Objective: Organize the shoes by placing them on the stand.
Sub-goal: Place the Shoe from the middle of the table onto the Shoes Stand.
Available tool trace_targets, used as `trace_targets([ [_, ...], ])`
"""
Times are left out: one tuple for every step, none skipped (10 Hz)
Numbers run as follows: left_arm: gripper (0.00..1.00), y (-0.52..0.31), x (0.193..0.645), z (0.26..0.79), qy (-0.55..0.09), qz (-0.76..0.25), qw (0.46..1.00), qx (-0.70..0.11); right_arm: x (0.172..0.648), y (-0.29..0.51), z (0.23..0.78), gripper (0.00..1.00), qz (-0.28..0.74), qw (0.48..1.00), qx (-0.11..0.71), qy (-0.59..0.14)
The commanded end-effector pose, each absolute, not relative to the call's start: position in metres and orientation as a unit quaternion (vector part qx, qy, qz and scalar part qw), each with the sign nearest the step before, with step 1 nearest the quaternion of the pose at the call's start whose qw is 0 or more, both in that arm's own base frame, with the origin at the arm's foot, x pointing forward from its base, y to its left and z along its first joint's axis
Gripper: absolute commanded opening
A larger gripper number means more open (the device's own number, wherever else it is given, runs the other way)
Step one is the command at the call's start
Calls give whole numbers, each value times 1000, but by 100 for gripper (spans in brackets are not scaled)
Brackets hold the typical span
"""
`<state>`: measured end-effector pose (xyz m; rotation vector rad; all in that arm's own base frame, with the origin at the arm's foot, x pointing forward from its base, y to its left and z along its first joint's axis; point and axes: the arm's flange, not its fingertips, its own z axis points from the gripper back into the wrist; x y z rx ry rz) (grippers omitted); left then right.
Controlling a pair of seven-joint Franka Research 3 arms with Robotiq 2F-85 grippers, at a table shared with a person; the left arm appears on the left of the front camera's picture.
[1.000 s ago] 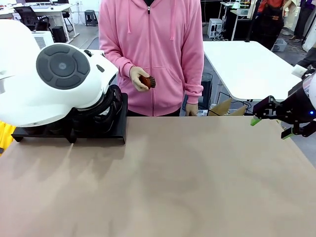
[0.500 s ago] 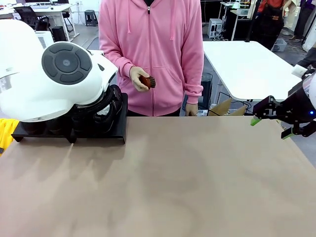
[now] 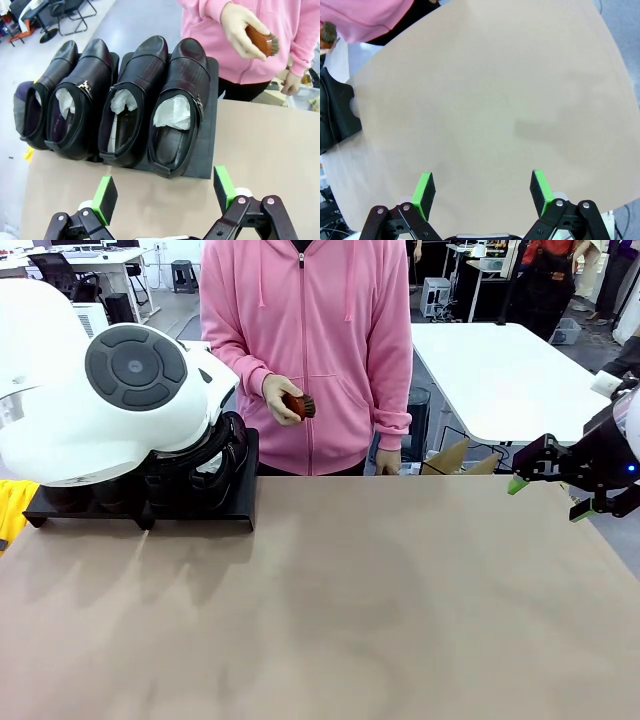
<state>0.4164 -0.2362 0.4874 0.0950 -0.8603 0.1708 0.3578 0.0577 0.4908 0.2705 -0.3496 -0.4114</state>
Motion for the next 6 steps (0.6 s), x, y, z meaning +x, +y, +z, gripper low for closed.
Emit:
trace_targets([
  [100,-237,418,491,-422,78,902,52,358,56,491,100,-194,956,132,-175],
  [100,-237,418,491,-422,78,902,52,358,56,491,100,-194,956,132,-175],
  [100,-237,418,491,-422,78,902,52,358,56,491,100,-194,956,132,-175],
  [100,-237,418,491,-422,78,902,52,358,56,491,100,-194,956,132,-175],
  [100,-237,418,491,-422,78,902,52,358,56,491,100,-194,956,132,-175],
  [100,-237,418,491,-422,78,902,52,358,56,491,100,-194,956,132,-175],
])
